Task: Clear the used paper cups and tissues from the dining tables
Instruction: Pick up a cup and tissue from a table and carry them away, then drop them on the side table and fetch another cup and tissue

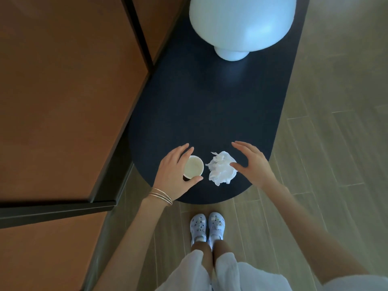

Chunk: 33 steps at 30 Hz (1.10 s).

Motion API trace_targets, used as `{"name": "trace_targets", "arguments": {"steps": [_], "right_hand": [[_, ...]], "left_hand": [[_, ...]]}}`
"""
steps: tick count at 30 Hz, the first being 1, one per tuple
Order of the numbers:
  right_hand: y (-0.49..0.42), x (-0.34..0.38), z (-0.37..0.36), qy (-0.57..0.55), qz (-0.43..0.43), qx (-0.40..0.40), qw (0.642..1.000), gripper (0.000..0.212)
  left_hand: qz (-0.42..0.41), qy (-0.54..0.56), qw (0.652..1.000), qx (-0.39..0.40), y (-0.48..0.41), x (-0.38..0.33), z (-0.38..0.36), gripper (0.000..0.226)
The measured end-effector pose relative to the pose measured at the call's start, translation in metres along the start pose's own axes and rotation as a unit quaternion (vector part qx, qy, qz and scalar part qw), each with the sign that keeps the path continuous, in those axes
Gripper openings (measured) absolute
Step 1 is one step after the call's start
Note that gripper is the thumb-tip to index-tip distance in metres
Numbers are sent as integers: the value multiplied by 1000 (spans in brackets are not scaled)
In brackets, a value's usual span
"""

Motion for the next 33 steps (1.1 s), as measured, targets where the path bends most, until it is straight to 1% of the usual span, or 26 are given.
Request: {"name": "trace_targets", "arguments": {"steps": [3, 6, 8, 10, 13, 16, 18, 23, 27, 33], "right_hand": [[16, 11, 13, 24, 19, -2, 1000, 58], [31, 23, 26, 63, 50, -25, 996, 61], [43, 32, 40, 102, 65, -66, 990, 62], [58, 41, 53, 138, 81, -124, 979, 61], [86, 42, 67, 166, 63, -184, 967, 62], [122, 26, 75, 181, -7, -211, 961, 66], [153, 10, 78, 192, -59, -217, 955, 68], [242, -30, 78, 186, -203, -232, 933, 67], [329, -55, 75, 165, -315, -280, 892, 61], [486, -67, 63, 154, -462, -329, 809, 62]], "left_hand": [[-25, -29, 999, 11, 10, -10, 9, 78], [-51, -54, 997, 11, 14, -23, 20, 75], [-80, -80, 994, 6, 11, -36, 28, 73], [-114, -104, 988, 0, 6, -52, 34, 71], [-173, -132, 976, 0, 1, -81, 34, 69], [-237, -137, 962, 14, 3, -113, 22, 68], [-281, -144, 948, 41, 7, -137, 9, 68], [-391, -165, 898, 119, 33, -203, -36, 69], [-480, -166, 844, 170, 71, -262, -74, 66], [-619, -157, 738, 220, 166, -361, -119, 62]]}}
Point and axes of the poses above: each hand's wrist, its own y-axis away from the middle knuckle, its own z-axis out of the back of the hand, x = y × z, the point moved 5 cm from there along -y, towards the middle knuckle, and after that the axes turned 3 degrees about -x, right-handed, at the moved point
